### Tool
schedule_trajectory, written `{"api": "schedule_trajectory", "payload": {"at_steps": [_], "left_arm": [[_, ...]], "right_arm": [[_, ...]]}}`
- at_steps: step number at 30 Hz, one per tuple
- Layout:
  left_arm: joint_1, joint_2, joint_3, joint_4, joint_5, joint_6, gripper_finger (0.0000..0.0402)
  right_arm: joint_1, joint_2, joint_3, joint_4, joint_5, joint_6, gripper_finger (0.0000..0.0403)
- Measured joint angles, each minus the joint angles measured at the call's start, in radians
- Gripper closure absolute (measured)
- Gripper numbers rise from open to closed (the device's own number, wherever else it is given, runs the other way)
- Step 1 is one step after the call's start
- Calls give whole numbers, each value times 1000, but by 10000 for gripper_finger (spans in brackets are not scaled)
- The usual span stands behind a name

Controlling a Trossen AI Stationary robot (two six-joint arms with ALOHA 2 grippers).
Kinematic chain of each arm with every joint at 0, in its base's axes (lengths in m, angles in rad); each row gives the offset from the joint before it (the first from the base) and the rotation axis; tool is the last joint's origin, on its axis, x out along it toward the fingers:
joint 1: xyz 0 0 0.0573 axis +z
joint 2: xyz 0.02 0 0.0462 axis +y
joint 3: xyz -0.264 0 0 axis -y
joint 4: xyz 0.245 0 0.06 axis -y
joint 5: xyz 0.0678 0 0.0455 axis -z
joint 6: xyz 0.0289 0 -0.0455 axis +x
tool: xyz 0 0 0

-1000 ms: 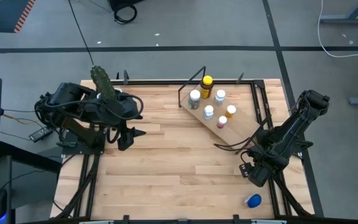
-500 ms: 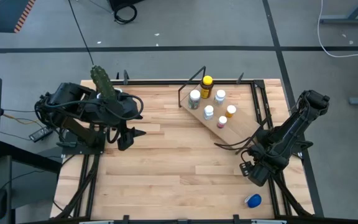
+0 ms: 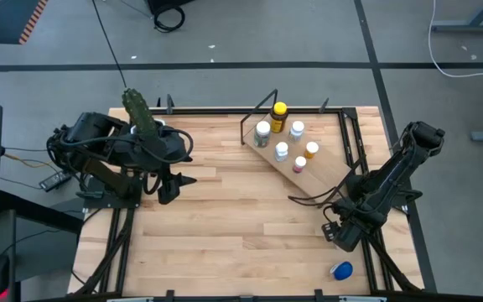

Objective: Pick and place medicine bottles onto shelf by color
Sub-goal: Put the light blue medicine bottle on the shelf

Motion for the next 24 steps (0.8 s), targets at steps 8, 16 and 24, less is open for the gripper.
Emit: {"api": "schedule_trajectory", "payload": {"at_steps": [8, 16, 24], "left_arm": [[0, 0, 0, 0, 2, 0, 113], [-1, 0, 0, 0, 2, -1, 113], [0, 0, 0, 0, 2, 0, 113]], "right_arm": [[0, 0, 46, 20, -22, -11, 115], [1, 0, 43, 21, -77, -14, 87], [8, -1, 42, 18, -89, -7, 106]]}}
